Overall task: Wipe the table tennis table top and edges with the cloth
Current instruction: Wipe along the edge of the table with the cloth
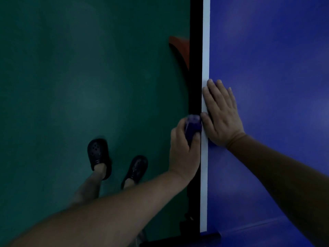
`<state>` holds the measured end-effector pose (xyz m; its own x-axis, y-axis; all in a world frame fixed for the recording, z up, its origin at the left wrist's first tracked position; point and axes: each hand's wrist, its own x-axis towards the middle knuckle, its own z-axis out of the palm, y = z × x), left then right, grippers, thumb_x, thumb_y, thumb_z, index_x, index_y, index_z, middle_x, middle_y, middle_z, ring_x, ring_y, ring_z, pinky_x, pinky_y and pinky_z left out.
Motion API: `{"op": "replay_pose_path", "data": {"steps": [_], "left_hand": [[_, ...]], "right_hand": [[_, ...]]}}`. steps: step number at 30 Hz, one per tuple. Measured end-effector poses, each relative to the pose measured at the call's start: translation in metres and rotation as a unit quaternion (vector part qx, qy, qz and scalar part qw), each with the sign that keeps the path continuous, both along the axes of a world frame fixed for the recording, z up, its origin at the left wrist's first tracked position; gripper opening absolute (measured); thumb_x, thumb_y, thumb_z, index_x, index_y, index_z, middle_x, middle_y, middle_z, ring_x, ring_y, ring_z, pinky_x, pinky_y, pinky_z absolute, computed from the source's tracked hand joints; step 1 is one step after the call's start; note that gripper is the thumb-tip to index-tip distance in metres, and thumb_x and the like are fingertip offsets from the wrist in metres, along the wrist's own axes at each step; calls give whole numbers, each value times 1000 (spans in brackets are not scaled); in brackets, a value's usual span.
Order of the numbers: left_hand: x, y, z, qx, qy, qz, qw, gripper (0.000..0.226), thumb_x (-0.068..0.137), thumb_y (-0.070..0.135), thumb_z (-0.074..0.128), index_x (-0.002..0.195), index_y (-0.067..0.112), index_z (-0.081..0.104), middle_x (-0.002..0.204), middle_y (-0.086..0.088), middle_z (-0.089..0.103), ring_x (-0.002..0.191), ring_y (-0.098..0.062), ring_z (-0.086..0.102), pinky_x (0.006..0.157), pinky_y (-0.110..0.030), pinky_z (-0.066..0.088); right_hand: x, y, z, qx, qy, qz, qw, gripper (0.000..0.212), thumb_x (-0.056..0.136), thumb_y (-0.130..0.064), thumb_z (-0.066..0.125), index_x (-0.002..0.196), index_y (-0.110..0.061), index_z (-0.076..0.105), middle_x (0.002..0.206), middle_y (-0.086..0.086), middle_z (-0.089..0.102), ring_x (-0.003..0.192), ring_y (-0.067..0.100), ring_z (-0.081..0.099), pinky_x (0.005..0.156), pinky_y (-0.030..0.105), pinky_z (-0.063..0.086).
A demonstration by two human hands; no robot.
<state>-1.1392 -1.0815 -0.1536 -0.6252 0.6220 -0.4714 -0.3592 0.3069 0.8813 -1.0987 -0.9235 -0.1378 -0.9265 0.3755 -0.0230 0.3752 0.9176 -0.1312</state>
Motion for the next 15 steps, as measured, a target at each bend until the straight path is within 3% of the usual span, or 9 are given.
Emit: {"op": "replay_pose_path", "data": {"steps": [4, 7, 11, 15], "left_hand": [[37, -49, 18, 5, -67, -26, 997, 38, 94, 25, 57, 121, 50, 48, 123, 18, 46, 113, 7, 47, 95, -11, 36], [17, -21, 13, -17, -96, -19, 995, 42, 95, 19, 54, 113, 57, 47, 119, 20, 44, 107, 9, 47, 92, -9, 35], [-51, 54, -9, -33, -44, 16, 998, 43, 95, 18, 54, 137, 25, 48, 122, 5, 46, 104, 2, 43, 99, -16, 30], [-77, 76, -6, -13, -8, -8, 1000, 41, 96, 18, 52, 136, 23, 48, 126, -4, 49, 91, 23, 41, 92, -13, 30]], "right_hand": [[2, 0, 0, 6, -3, -13, 1000, 61, 101, -35, 34, 153, -4, 32, 162, 17, 25, 151, 36, 17, 122, 57, 13], [2, 0, 0, 5, -5, -16, 1000, 61, 101, -35, 34, 154, -5, 32, 162, 16, 26, 151, 35, 18, 121, 57, 15], [2, 0, 0, 0, -1, -20, 1000, 60, 99, -32, 36, 152, -5, 36, 161, 15, 29, 151, 34, 21, 120, 57, 17], [1, 2, 3, -17, -9, -20, 1000, 61, 98, -33, 37, 152, -4, 36, 161, 15, 27, 151, 34, 20, 120, 59, 17]]}}
